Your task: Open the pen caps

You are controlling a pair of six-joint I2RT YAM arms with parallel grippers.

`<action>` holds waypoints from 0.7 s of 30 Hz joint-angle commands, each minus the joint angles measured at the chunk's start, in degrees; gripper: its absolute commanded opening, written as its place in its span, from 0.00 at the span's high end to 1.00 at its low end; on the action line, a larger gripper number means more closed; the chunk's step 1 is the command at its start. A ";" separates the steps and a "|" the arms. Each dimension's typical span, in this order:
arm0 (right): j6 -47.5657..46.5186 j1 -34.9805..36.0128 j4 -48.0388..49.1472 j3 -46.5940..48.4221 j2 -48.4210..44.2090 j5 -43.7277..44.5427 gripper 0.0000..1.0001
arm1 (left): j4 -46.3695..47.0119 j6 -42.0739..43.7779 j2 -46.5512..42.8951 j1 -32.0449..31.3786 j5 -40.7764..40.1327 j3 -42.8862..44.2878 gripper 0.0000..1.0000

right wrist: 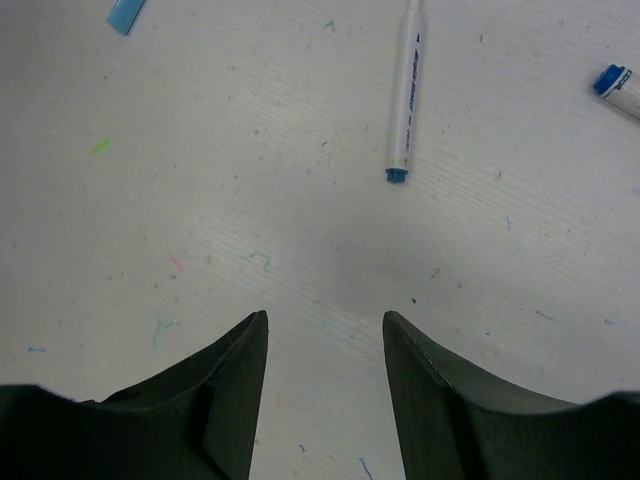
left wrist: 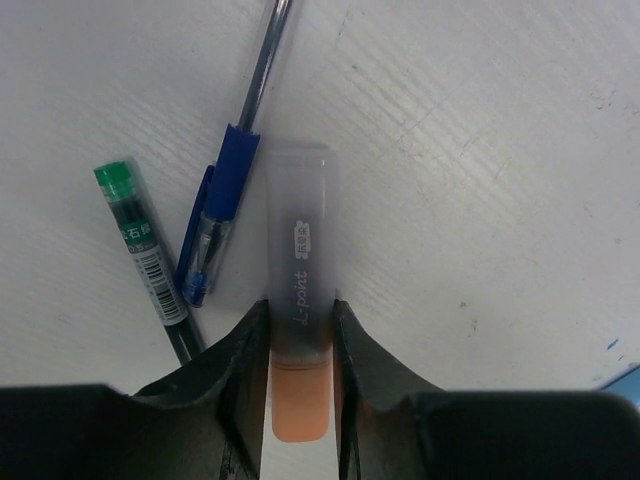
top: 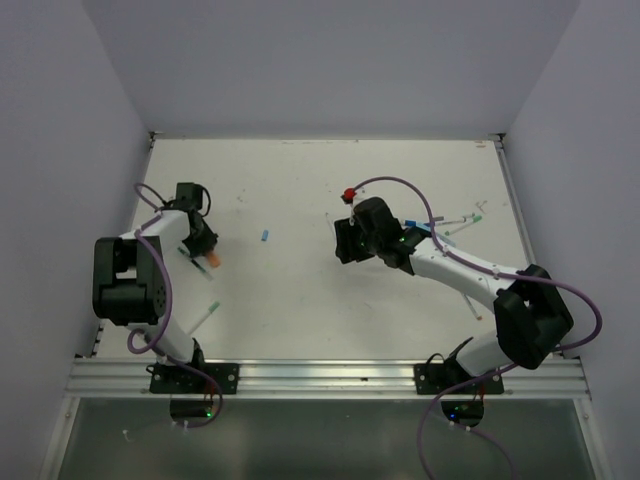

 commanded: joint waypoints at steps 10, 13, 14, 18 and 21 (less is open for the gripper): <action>0.75 0.31 1.59 0.04 -1.17 -0.19 0.46 | 3.41 5.16 -9.46 -4.23 5.91 1.11 1.00; 1.97 0.22 1.59 0.48 -1.08 -0.81 0.46 | 3.32 8.75 -13.41 -7.41 7.57 2.26 1.00; 2.33 0.22 1.76 1.00 -1.17 -1.77 0.46 | 4.80 9.99 -14.56 -9.51 10.54 2.00 1.00; 5.84 0.05 2.20 3.99 -0.47 -6.26 0.44 | 11.39 13.08 -19.84 -13.22 23.28 -3.60 1.00; 9.35 -0.74 2.98 6.89 -0.11 -9.24 0.41 | 14.83 14.04 -22.74 -15.24 30.50 -6.95 1.00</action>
